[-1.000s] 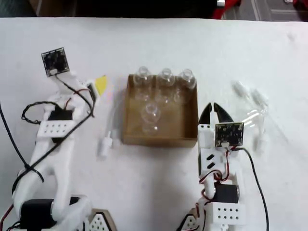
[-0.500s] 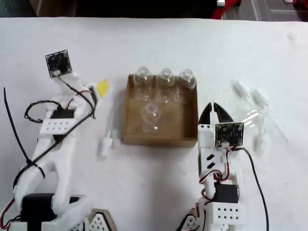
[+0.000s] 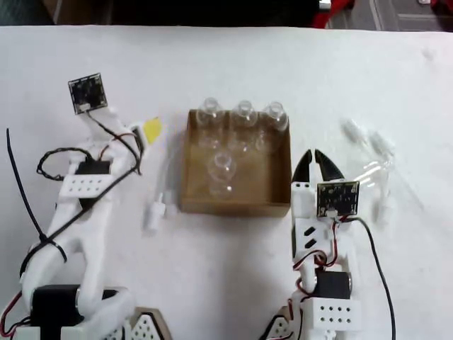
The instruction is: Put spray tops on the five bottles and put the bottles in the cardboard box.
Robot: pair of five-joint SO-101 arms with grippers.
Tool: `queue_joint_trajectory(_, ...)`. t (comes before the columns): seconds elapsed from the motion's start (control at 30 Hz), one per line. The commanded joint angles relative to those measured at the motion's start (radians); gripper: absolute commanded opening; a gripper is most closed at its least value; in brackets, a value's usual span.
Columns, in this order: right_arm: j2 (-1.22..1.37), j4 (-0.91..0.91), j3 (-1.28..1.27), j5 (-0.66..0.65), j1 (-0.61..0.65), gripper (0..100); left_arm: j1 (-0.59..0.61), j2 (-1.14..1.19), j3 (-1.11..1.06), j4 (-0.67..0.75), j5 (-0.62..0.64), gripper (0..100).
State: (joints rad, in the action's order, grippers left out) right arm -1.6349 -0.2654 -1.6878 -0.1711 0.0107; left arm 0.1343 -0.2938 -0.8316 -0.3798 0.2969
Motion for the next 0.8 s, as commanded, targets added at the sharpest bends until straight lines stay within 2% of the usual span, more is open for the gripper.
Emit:
queue_joint_trajectory(0.0,0.004,0.024,-0.006,-0.012,-0.004,2.9,-0.013,-0.010,0.049,0.008,-0.009,29)
queue_joint_trajectory(0.17,0.005,0.024,-0.006,-0.012,-0.004,2.9,-0.015,-0.008,0.049,0.015,-0.009,29)
queue_joint_trajectory(0.27,0.002,0.024,-0.006,-0.012,-0.010,2.9,-0.024,-0.007,0.020,0.068,-0.009,29)
queue_joint_trajectory(0.43,0.008,0.030,0.034,0.011,-0.179,2.6,-0.024,-0.008,-0.031,0.167,-0.075,29)
queue_joint_trajectory(0.53,0.010,0.025,0.066,0.140,-0.252,2.7,-0.024,-0.008,-0.031,0.170,-0.075,29)
queue_joint_trajectory(0.7,0.010,0.024,0.118,0.150,-0.278,2.8,-0.024,-0.008,-0.031,0.170,-0.078,29)
queue_joint_trajectory(0.77,0.012,0.008,0.160,0.104,-0.278,2.8,-0.024,-0.008,-0.031,0.170,-0.078,29)
